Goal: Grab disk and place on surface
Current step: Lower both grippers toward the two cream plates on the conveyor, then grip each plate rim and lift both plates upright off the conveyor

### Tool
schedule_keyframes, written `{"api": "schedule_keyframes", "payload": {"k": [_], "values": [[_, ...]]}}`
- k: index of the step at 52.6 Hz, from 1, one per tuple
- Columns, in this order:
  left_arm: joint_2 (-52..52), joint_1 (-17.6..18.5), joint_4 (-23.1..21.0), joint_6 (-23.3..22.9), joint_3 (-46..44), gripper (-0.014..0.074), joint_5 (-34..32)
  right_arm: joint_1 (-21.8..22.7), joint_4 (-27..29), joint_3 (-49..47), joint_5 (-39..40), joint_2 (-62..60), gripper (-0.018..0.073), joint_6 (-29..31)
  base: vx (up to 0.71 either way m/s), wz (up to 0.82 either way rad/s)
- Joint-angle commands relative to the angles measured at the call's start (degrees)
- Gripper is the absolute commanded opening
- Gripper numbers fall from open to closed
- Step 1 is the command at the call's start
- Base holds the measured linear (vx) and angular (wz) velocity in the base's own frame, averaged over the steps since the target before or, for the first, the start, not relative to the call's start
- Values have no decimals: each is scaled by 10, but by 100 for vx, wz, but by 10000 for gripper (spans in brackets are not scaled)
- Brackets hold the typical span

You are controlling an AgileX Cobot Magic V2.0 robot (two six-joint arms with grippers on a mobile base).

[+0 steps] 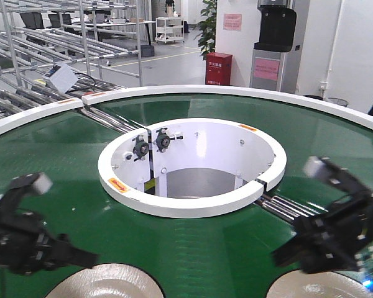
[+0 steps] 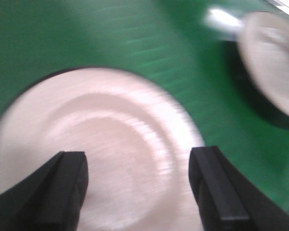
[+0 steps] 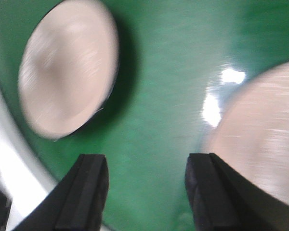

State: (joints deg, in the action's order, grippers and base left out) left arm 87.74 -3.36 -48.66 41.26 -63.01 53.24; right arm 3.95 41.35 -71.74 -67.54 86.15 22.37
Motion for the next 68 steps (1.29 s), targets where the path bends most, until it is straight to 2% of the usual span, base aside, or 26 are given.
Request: {"api": "schedule_keyframes", "payload": {"k": [1,7,12,18,29,41,47,50,56,61,68], "values": [[-3,-52,19,-27,-19,546,-12,86,30,-21,-6,-18,420,-5,0,0],[38,-99,52,-34,-19,546,-12,172,41,-21,-12,-19,420,-20,0,0],[74,-104,51,-29,-19,546,-18,198,62,-21,-9,-19,420,-17,0,0],[117,-103,29,9,-19,546,-21,200,93,-21,-2,-19,420,-9,0,0],[166,-94,-51,75,-19,546,9,200,125,-21,3,-19,420,17,0,0],[190,-45,-60,90,-19,527,11,200,132,-21,8,-19,420,17,0,0],[190,-26,-60,89,-19,424,18,200,132,-21,3,-19,420,18,0,0],[190,-22,-60,84,-19,311,26,200,129,-21,1,-19,420,18,0,0],[190,-23,-61,79,-19,5,29,200,124,-21,-3,-19,420,18,0,0],[184,-24,-63,70,-20,-10,29,200,111,-21,-3,-19,420,18,0,0],[157,-25,-95,66,-20,-9,40,200,54,-21,5,-19,420,15,0,0]]}}
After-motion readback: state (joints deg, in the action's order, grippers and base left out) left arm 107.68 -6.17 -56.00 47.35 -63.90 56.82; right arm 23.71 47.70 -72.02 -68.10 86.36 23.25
